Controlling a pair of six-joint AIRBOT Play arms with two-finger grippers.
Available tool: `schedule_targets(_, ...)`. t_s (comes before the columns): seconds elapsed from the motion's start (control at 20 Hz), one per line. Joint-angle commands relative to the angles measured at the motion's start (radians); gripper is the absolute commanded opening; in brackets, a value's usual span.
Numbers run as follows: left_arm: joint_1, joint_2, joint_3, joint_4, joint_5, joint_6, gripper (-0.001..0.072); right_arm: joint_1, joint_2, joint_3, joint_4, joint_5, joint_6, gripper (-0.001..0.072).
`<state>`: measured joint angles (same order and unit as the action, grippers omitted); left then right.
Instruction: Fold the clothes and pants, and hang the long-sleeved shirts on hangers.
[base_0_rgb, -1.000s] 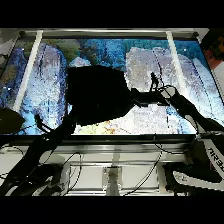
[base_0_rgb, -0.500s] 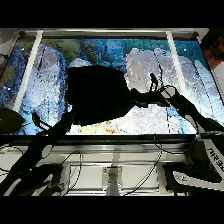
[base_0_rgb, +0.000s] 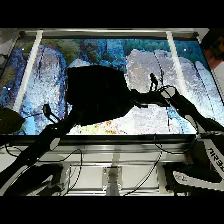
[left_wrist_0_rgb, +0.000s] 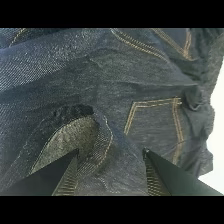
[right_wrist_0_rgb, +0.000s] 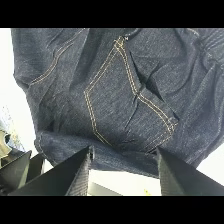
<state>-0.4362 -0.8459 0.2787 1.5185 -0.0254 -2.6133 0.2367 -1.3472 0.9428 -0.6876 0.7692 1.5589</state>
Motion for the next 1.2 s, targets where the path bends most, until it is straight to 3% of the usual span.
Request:
schedule_targets(0.0,-0.005,-0.053,0.019,0.0,0.015,0.016,0.046,0.0,0.001,0.001,-0.001,0.0,0.0,0.0456)
schedule_targets(0.15,-0.006,-0.104,0.02,0.0,0.071,0.015,0.0449,0.0,0.001,0.0,-0.001,0.0,0.0,0.0455)
schedule_targets(0.25,-0.006,-0.143,0.033,-0.001,0.135,0.011,0.035,0.0,0.001,0.0,-0.001,0.0,0.0,0.0455)
schedule_targets(0.45,-0.005,-0.203,0.08,0.053,0.106,0.011,0.0348,0.0,0.001,0.001,-0.001,0.0,0.0,0.0455)
schedule_targets(0.5,-0.006,-0.209,0.08,0.053,0.106,0.011,0.0251,0.0,0.001,0.0,-0.001,0.0,0.0,0.0455)
schedule_targets(0.55,-0.006,-0.209,0.08,0.053,0.108,0.011,0.0048,0.0,0.001,0.0,-0.001,-0.001,0.0,0.0455)
schedule_targets(0.6,-0.006,-0.206,0.081,0.053,0.117,0.011,0.0013,0.0,0.001,0.001,-0.001,-0.002,0.0,0.0455)
schedule_targets(0.75,-0.005,-0.164,0.082,0.084,0.204,0.012,0.0012,-0.001,0.001,0.0,-0.002,-0.003,0.0,0.0444)
schedule_targets(0.85,-0.006,-0.069,0.089,0.237,0.219,0.011,0.0011,-0.032,0.0,0.0,-0.001,0.029,0.053,0.0445)
schedule_targets(0.95,-0.006,0.058,0.089,0.291,0.15,0.011,0.0011,-0.095,-0.002,-0.002,-0.004,0.097,0.071,0.0456)
schedule_targets(1.05,-0.007,0.19,0.089,0.291,-0.058,0.028,0.001,-0.153,-0.002,-0.009,0.002,0.182,0.081,0.0457)
schedule_targets(1.15,-0.02,0.288,0.089,0.291,-0.262,0.136,0.001,-0.175,-0.01,-0.015,0.008,0.217,0.082,0.0457)
